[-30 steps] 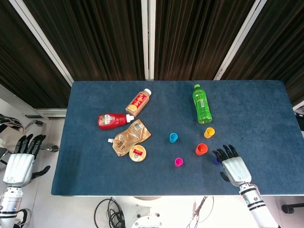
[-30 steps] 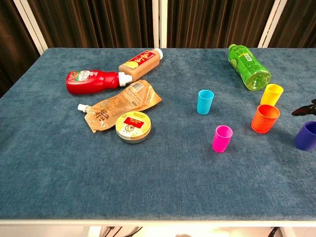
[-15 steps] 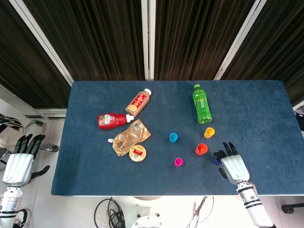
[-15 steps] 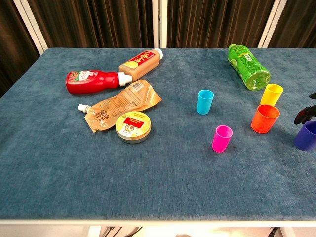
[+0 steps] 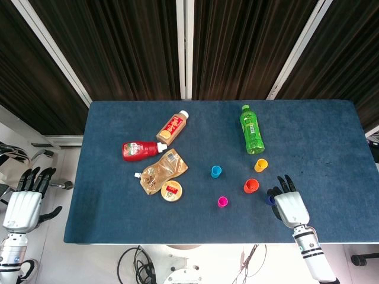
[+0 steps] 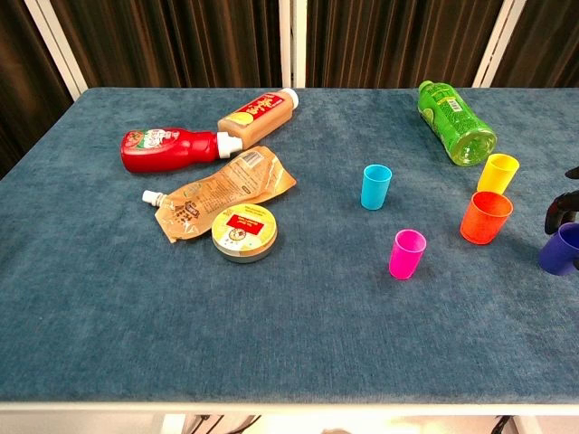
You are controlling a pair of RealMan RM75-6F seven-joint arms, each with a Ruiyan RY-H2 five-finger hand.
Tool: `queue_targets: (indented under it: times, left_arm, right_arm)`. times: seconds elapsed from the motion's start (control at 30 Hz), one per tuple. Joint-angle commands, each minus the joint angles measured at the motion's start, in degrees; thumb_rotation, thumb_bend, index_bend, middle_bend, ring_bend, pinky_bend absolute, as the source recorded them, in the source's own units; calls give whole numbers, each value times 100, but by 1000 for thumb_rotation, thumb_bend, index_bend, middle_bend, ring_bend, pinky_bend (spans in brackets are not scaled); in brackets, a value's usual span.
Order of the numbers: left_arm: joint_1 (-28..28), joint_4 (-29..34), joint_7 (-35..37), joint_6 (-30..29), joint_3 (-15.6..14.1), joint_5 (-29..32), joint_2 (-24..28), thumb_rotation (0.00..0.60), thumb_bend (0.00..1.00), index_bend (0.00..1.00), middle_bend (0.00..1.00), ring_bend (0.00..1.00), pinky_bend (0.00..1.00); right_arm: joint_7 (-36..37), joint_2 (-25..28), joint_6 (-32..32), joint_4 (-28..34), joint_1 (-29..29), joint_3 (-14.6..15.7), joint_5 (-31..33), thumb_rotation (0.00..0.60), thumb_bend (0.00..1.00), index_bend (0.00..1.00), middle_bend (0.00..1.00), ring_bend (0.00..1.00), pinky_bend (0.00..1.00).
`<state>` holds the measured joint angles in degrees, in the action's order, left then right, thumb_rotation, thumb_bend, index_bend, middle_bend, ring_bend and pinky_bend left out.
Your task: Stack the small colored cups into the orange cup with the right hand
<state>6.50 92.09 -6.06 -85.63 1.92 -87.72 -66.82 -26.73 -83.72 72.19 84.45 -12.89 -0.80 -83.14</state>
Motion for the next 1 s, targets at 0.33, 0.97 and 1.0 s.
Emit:
queue_targets:
  times: [0.33,0.97,1.0]
  left_arm:
    - [-26,25,28,-33,-2,-4,12,600,135,79,100,0,60]
    - [-33,-59,126,-109,65,6,-14,600,134,79,100,0,60]
    - [-32,-69,141,-114,69,3,-15,600,134,80,100,0,60]
  right_arm:
    - [345,484,641,776,86,-26,-552,600,332,433,423,92,0]
    - [-284,71,21,1028,-515,-575,125,600,333,442,422,98,0]
    - [-292,56,18,1020,-530,-581,131,600,333,442,422,98,0]
